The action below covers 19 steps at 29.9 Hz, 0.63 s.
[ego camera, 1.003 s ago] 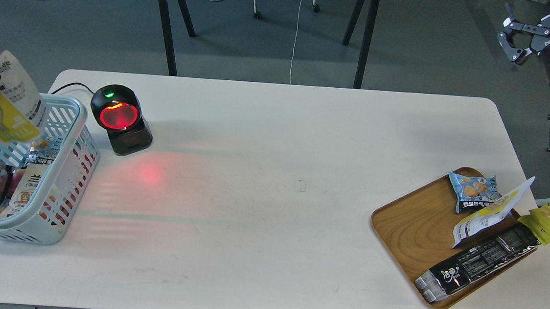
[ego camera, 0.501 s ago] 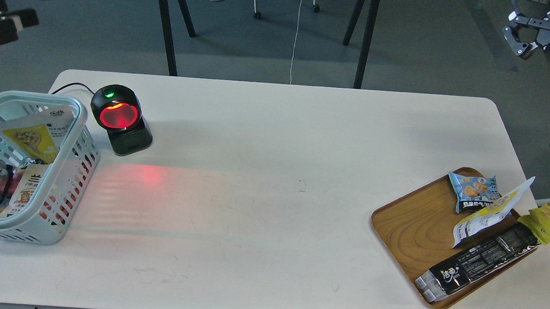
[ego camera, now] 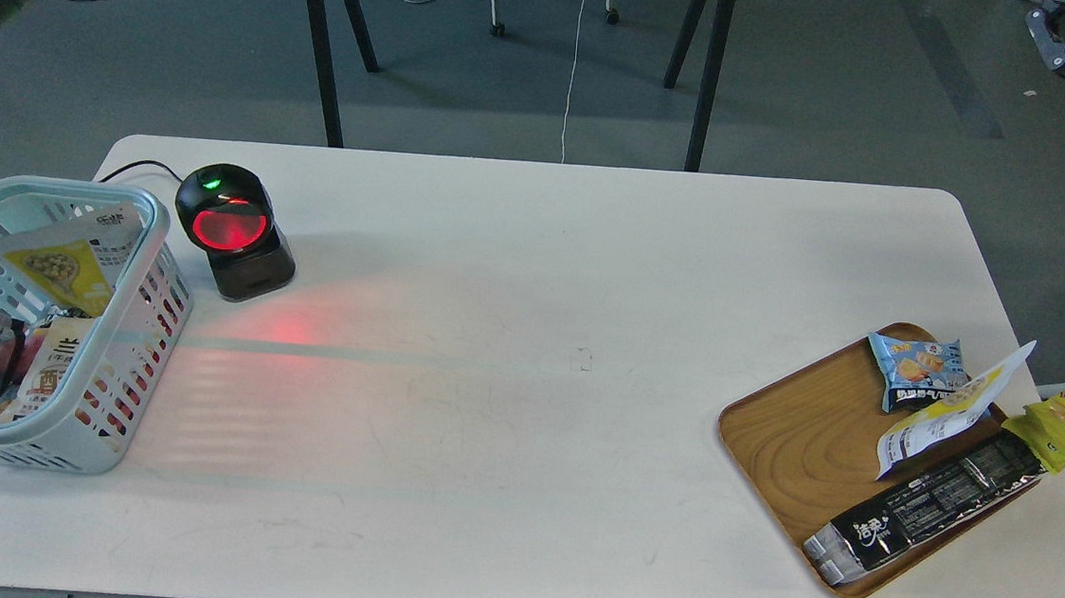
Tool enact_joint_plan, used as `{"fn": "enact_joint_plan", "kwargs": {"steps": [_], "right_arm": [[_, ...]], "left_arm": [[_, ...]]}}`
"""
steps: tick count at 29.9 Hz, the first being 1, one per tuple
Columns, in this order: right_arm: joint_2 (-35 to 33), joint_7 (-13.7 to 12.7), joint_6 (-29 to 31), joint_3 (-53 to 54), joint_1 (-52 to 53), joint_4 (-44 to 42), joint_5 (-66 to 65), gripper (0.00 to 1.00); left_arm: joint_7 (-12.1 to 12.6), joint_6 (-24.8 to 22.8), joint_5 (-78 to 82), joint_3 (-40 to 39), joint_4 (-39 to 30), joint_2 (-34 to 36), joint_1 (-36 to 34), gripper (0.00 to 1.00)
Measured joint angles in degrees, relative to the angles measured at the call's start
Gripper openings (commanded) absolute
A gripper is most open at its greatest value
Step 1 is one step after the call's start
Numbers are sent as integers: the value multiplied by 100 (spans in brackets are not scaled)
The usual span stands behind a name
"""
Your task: Scan snack and place in basket
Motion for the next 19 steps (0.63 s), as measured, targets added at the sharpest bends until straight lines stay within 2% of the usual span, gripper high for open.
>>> {"fn": "enact_joint_plan", "kwargs": {"steps": [4, 8, 14, 19], "right_arm": [[196, -340, 4, 118, -18, -82, 29, 99], [593, -518, 35, 351, -23, -528, 37, 99], [1142, -557, 82, 906, -45, -932, 46, 99], [1252, -547, 69, 1006, -55, -965, 32, 99]], "left_arm": [[417, -54, -1093, -434, 814, -715, -1, 99], [768, -59, -1951, -816, 1509, -1584, 0, 99], [828, -59, -2424, -1264, 1808, -2057, 14, 99], [830, -60, -2748, -1307, 2120, -2138, -24, 100]]}}
